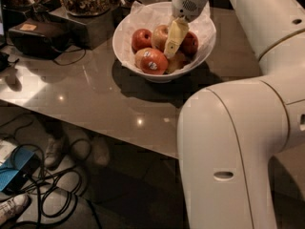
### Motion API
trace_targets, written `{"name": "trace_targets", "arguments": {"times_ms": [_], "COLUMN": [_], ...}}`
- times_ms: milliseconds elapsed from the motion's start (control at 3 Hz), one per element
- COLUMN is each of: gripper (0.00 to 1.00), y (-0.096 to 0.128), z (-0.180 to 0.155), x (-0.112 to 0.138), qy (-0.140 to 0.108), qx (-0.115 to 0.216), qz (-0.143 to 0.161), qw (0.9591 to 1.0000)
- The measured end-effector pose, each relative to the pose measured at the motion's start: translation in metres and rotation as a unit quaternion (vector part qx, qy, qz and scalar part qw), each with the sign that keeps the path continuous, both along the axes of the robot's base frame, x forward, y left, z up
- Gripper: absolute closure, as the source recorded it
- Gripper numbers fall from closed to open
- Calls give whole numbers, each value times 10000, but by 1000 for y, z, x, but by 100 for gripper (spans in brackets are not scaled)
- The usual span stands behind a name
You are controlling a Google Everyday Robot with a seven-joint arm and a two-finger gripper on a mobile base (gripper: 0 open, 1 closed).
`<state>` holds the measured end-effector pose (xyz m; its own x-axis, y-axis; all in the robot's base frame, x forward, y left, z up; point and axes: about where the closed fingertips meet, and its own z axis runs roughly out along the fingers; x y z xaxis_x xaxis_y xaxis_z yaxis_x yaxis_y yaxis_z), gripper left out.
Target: Pick apple from white bowl
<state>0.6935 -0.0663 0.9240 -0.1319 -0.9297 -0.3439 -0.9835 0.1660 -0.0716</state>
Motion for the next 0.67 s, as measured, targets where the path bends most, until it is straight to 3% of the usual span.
{"name": "trace_targets", "arguments": {"times_ms": [667], "gripper": [68], "y": [9], "z": [-2], "x": [18], "qy": [-266], "qx": [129], "qz": [-75], "qw": [9995]}}
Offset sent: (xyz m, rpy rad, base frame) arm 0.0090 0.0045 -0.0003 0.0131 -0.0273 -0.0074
